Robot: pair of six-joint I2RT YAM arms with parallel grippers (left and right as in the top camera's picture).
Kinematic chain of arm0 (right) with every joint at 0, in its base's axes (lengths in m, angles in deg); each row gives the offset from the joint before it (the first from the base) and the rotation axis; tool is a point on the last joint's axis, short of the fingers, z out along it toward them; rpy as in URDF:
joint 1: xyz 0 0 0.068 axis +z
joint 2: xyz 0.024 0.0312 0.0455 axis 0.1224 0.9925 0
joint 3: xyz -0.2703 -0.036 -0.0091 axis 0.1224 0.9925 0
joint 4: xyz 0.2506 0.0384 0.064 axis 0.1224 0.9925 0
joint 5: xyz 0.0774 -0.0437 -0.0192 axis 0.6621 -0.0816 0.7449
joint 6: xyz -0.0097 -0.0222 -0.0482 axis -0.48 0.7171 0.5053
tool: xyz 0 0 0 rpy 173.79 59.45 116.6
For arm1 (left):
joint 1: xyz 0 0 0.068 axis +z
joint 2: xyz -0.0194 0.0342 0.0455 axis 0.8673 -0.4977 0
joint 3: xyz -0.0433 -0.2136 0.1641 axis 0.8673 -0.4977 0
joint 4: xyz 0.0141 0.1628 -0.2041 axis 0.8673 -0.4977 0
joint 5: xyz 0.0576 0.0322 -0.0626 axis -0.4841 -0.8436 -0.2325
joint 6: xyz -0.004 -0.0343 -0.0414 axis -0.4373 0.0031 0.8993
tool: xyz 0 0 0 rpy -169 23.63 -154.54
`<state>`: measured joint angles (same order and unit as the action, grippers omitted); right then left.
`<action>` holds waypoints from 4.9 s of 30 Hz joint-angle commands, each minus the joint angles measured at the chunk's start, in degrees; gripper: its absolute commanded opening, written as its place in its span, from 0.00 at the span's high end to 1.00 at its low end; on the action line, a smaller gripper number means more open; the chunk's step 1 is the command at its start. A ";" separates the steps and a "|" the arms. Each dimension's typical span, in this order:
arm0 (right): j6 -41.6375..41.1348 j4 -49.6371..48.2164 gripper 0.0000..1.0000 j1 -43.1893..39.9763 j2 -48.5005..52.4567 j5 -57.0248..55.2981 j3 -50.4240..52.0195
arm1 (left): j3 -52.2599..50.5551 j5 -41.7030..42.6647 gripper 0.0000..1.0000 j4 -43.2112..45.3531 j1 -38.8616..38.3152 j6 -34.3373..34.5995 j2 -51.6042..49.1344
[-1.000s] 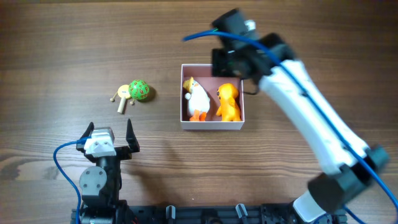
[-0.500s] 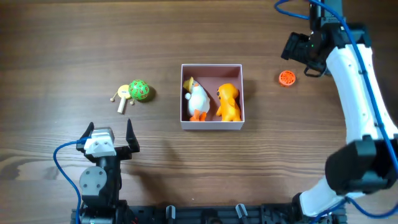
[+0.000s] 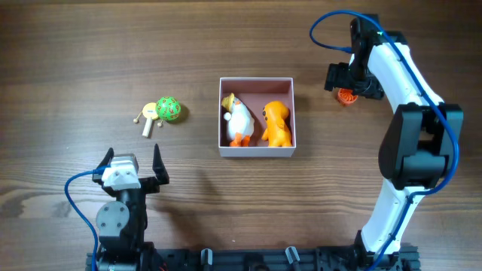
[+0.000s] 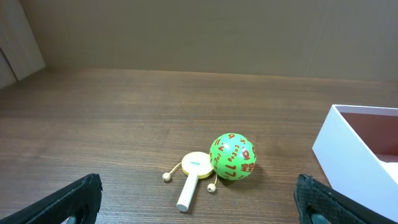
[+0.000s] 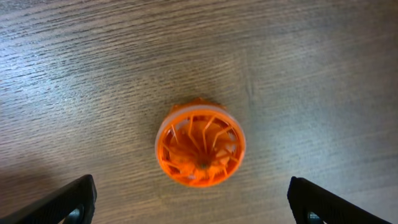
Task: Pack container
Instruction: 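Move the right gripper to the orange mesh ball and grasp it, then place the orange ball into the box and withdraw the right gripper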
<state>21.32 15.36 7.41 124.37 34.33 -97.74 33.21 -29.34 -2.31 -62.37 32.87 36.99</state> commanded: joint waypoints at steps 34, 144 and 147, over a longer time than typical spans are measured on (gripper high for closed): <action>6.60 -10.45 0.27 0.02 0.96 0.55 7.21 | -0.44 0.94 0.00 0.20 0.31 -0.92 0.52; -8.35 2.89 0.00 6.40 -36.11 -6.23 8.17 | -0.44 0.94 0.00 0.20 0.31 -0.92 0.52; -8.37 4.07 0.00 1.68 -35.60 -4.02 8.17 | -0.44 0.94 0.00 0.20 0.31 -0.92 0.52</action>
<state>13.39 18.75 12.09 88.13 27.25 -89.46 33.21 -29.32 -2.31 -62.37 32.87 36.99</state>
